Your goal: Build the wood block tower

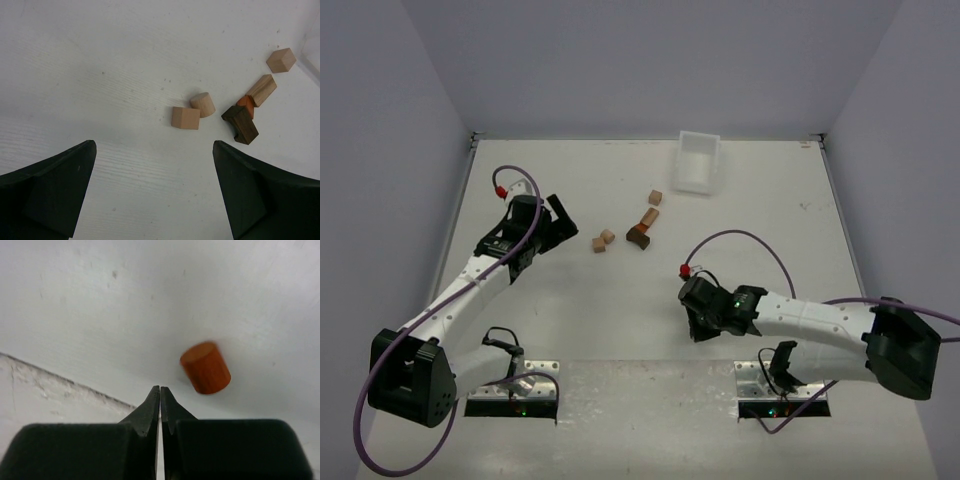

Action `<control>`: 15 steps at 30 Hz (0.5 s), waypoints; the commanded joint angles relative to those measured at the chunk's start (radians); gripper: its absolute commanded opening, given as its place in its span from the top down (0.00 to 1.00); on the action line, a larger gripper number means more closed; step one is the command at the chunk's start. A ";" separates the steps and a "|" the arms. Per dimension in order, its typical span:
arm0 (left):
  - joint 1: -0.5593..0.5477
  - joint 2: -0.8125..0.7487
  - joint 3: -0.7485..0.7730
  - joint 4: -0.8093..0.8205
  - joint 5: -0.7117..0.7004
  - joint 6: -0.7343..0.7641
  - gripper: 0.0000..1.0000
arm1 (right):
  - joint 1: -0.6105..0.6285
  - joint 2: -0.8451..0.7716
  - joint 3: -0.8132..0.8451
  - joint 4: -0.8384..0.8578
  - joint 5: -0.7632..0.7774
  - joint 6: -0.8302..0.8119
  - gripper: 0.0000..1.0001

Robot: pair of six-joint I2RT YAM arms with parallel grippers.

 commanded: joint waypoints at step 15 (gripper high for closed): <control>-0.008 0.023 -0.018 0.076 0.033 0.014 0.00 | -0.241 0.029 0.123 0.110 0.011 -0.254 0.36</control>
